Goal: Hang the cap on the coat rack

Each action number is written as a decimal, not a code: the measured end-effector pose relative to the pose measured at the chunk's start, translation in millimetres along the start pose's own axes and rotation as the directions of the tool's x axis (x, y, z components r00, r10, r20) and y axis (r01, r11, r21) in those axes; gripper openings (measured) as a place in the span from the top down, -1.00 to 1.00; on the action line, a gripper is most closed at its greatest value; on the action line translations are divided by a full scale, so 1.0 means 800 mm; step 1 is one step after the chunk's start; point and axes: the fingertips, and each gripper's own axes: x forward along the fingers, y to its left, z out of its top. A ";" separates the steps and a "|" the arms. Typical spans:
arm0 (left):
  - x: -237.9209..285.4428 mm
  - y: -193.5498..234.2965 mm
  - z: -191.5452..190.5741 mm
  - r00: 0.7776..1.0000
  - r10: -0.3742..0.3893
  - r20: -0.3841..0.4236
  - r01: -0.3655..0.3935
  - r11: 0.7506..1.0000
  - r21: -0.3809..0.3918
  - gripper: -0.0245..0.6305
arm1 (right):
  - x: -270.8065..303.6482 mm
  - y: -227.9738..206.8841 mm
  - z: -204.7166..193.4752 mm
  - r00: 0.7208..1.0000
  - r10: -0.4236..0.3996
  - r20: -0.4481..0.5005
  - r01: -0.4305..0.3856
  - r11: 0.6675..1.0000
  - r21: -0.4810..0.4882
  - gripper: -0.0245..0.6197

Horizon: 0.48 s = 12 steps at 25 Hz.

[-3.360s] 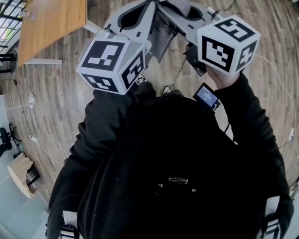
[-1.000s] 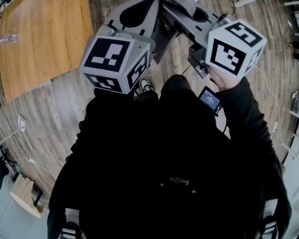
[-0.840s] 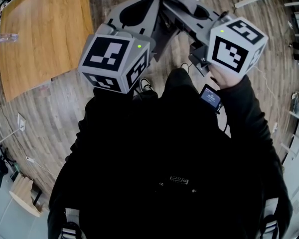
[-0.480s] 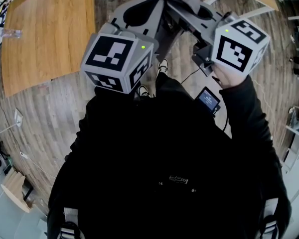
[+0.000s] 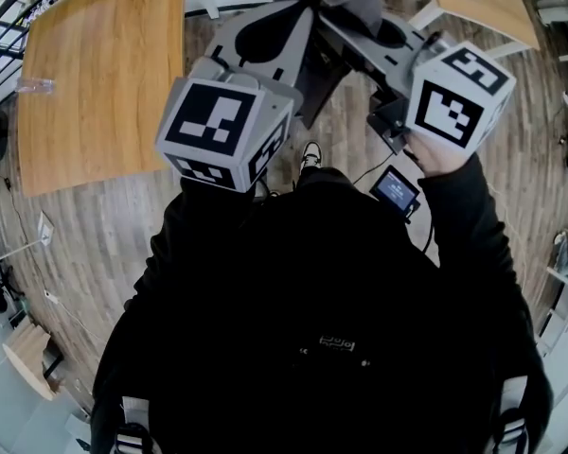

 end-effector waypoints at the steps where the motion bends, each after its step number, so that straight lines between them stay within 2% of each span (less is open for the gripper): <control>1: 0.006 0.003 0.006 1.000 0.004 0.004 -0.004 1.000 0.003 0.92 | 0.001 -0.004 0.008 1.000 0.007 0.003 -0.007 1.000 -0.003 0.91; 5: 0.028 0.012 0.027 0.999 0.035 0.017 -0.035 0.999 -0.013 0.92 | -0.003 -0.016 0.036 0.999 0.047 0.014 -0.046 0.999 -0.014 0.91; 9: 0.047 0.000 0.039 0.998 0.053 0.030 -0.053 0.999 0.003 0.92 | -0.022 -0.035 0.047 0.997 0.065 0.034 -0.066 0.998 0.008 0.91; 12: 0.067 -0.012 0.052 0.997 0.060 0.042 -0.060 0.998 0.007 0.92 | -0.036 -0.044 0.062 0.991 0.123 0.055 -0.123 0.992 -0.011 0.91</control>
